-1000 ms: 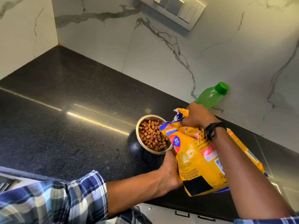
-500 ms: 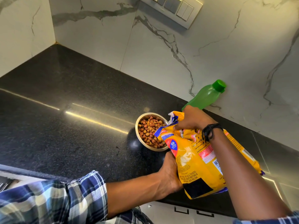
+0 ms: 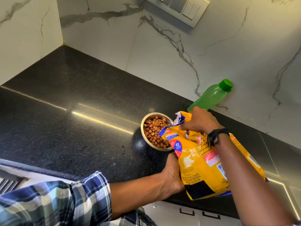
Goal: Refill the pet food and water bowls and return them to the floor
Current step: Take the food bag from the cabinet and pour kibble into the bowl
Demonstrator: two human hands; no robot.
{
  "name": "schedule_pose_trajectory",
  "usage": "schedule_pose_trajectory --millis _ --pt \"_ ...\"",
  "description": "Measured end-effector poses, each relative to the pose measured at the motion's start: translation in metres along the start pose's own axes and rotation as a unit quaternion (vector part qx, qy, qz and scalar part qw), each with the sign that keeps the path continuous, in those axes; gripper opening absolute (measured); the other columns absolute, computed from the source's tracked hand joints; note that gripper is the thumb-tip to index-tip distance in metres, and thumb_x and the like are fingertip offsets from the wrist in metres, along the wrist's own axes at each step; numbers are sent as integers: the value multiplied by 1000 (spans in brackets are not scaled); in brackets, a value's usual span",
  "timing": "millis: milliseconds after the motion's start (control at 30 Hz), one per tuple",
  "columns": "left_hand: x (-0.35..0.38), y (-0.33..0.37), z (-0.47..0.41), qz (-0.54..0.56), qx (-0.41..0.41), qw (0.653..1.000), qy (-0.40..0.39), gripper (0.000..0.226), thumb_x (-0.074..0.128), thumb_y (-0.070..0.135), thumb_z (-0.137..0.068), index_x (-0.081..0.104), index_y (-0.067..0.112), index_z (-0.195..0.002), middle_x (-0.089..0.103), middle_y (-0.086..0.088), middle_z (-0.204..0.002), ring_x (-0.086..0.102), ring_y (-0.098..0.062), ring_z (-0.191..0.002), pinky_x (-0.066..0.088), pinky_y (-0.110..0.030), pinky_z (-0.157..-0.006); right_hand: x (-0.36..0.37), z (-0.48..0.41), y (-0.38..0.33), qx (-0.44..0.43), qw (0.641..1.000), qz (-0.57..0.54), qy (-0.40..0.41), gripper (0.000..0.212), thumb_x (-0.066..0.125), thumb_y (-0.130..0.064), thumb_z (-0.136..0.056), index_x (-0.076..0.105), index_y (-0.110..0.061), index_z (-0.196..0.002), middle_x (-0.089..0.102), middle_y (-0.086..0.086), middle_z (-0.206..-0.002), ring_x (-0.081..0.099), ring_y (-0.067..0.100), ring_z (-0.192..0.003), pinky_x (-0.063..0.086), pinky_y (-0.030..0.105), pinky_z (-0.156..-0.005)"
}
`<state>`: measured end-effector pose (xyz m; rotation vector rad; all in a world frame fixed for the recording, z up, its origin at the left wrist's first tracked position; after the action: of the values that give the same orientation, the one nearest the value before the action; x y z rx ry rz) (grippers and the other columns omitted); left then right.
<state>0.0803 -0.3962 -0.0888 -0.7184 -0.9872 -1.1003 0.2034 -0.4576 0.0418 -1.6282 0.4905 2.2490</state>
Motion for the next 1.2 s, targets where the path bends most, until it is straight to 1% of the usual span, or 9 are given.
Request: schedule_pose_trajectory --millis 100,200,333,433,600,733,933,1100,1200 --pt "-6 2 -3 -13 1 1000 16 53 47 50 -94 79 10 -84 75 -17 -97 73 -32 -85 54 -47 -87 -5 1 11 7 998 -52 44 45 82 -39 -71 60 -14 -101 63 13 -105 61 34 -99 46 36 -73" --pt "-10 7 -3 -41 0 999 24 56 43 52 -95 80 12 -80 76 -16 -94 74 -31 -80 57 -42 -77 -5 5 26 15 992 -105 69 42 81 -41 -71 44 -22 -66 55 12 -81 57 35 -81 37 31 -59" --pt "-15 19 2 -117 21 992 45 52 50 57 -92 77 13 -99 75 -17 -103 73 -31 -86 58 -41 -76 -6 19 50 18 971 -205 121 29 83 -37 -72 66 -13 -74 67 12 -81 63 33 -81 46 34 -63" --pt "-19 33 6 -185 39 979 71 57 53 60 -90 69 14 -120 74 -17 -110 72 -31 -94 58 -43 -80 -7 38 70 17 936 -308 171 19 84 -31 -74 71 -19 -70 71 6 -73 68 27 -76 54 39 -71" --pt "-8 69 16 -281 96 954 35 48 46 52 -97 59 17 -127 73 -14 -113 72 -27 -97 59 -39 -79 -8 73 89 15 837 -494 234 16 86 -24 -72 71 -30 -73 73 -11 -72 73 18 -76 57 37 -73" --pt "12 114 45 -363 167 916 31 45 48 46 -98 59 14 -128 73 -14 -114 70 -29 -101 56 -45 -92 -14 91 73 -10 738 -633 234 23 85 -28 -64 76 -27 -86 78 -5 -84 76 16 -79 58 35 -71" --pt "25 192 114 -425 318 847 32 34 52 39 -91 69 21 -114 75 -6 -113 73 -20 -97 59 -27 -75 -14 83 2 -108 654 -724 191 23 80 -19 -74 79 -26 -96 78 2 -97 75 21 -91 61 31 -71" --pt "7 259 168 -492 392 766 133 38 48 46 -90 69 19 -107 77 -2 -102 73 -18 -91 60 -29 -79 2 55 -72 -136 632 -747 158 27 78 -17 -81 76 -21 -107 78 1 -101 73 20 -98 59 42 -86" --pt "-9 298 187 -534 414 709 200 31 42 43 -99 68 25 -100 78 9 -88 74 -7 -80 58 -18 -66 14 39 -112 -128 618 -763 140 25 78 -18 -80 75 -21 -105 78 0 -97 74 19 -94 59 41 -84"
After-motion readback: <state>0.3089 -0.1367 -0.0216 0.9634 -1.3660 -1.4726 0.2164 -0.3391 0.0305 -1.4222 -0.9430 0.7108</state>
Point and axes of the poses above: each hand's wrist, its own z-axis away from the middle knuckle, its own x-axis out of the palm, y = z × x, the point moved 6 cm from there along -z, towards the middle knuckle
